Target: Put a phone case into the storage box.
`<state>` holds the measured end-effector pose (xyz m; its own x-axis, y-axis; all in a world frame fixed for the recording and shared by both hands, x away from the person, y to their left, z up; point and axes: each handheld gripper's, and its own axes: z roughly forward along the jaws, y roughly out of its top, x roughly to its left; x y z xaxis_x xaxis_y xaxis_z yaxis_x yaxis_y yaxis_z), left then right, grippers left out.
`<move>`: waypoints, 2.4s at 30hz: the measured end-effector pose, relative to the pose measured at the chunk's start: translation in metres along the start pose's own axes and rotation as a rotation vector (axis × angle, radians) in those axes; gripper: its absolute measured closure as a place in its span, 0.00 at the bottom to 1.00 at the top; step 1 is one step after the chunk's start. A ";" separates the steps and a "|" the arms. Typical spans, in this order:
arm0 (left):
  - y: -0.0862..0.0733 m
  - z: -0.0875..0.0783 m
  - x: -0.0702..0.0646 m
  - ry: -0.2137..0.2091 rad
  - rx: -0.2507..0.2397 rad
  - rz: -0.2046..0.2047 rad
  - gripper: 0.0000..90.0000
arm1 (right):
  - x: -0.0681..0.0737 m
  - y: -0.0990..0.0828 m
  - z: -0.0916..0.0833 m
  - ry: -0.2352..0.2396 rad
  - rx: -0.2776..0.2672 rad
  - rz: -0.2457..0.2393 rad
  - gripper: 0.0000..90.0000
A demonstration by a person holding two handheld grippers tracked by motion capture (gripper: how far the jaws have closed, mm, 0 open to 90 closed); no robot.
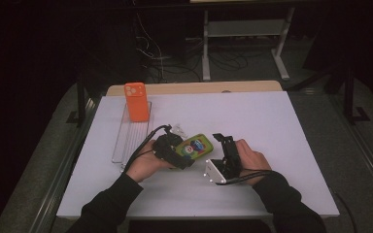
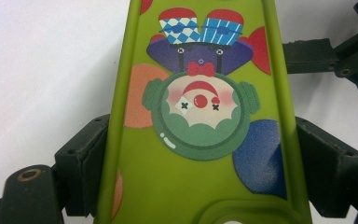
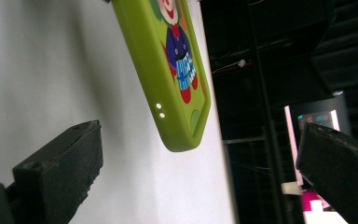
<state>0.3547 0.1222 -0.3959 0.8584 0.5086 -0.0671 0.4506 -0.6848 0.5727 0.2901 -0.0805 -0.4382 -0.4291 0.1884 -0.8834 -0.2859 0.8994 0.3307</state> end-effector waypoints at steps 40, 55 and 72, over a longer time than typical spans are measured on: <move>0.004 -0.002 -0.007 -0.031 -0.026 0.028 0.17 | 0.020 0.023 -0.002 -0.075 -0.046 -0.267 0.82; 0.001 -0.014 -0.004 -0.019 -0.094 0.035 0.00 | 0.019 0.020 0.001 -0.074 0.013 -0.231 0.84; -0.007 -0.025 0.010 0.006 -0.130 0.016 0.00 | -0.006 -0.001 0.003 -0.009 0.068 0.018 0.84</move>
<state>0.3544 0.1452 -0.3800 0.8636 0.5013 -0.0526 0.4009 -0.6198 0.6746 0.2958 -0.0811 -0.4345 -0.4260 0.2076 -0.8806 -0.2194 0.9205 0.3232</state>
